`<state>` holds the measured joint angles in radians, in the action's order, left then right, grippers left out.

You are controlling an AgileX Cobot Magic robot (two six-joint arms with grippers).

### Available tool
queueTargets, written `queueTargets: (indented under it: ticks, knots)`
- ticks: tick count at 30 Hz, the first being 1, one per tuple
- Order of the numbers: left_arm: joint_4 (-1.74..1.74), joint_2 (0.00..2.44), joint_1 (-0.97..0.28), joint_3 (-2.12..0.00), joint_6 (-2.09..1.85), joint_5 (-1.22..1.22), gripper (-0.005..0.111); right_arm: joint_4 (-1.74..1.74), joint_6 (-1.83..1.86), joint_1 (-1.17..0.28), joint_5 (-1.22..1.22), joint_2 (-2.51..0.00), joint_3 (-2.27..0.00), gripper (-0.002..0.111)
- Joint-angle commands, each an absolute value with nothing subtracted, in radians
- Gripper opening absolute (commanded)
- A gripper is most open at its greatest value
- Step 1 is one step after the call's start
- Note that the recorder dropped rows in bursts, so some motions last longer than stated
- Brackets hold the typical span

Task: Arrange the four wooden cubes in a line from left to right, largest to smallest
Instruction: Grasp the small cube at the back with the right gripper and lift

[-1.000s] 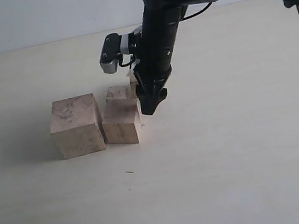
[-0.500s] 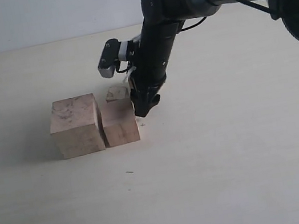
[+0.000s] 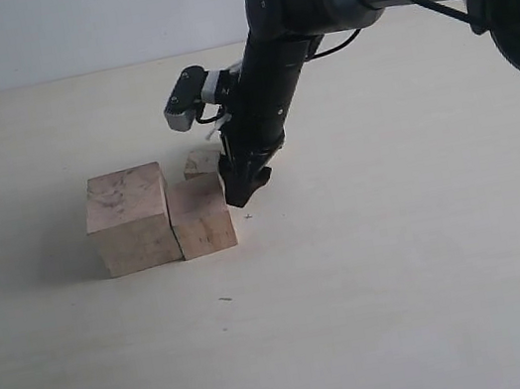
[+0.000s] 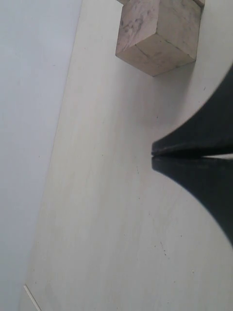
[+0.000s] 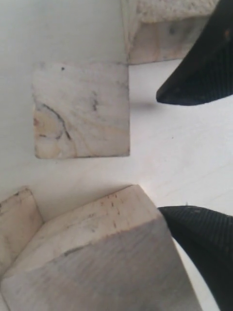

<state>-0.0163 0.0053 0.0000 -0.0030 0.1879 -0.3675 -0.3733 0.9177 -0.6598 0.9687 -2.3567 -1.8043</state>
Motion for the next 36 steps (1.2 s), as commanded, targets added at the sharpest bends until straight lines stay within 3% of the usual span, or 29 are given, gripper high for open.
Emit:
queueTargets:
  ticks: [1, 17, 27, 33, 36]
  knots:
    - [-0.014, 0.0, 0.002, 0.0, 0.182, -0.358, 0.0, -0.384, 0.86, -0.655, 0.982, -2.352, -1.802, 0.058]
    - [-0.014, 0.0, 0.002, 0.0, 0.182, -0.358, 0.0, -0.479, 0.81, -0.655, 1.052, -2.349, -1.802, 0.058]
    - [-0.014, 0.0, 0.002, 0.0, 0.182, -0.358, 0.0, -0.266, 0.791, -0.655, 1.068, -2.26, -1.802, 0.056]
    - [-0.014, 0.0, 0.002, 0.0, 0.182, -0.358, 0.0, -0.146, 0.732, -0.655, 0.908, -2.213, -1.802, 0.054]
    - [-0.014, 0.0, 0.002, 0.0, 0.182, -0.358, 0.0, -0.13, 0.808, -0.655, 0.818, -2.23, -1.802, 0.065]
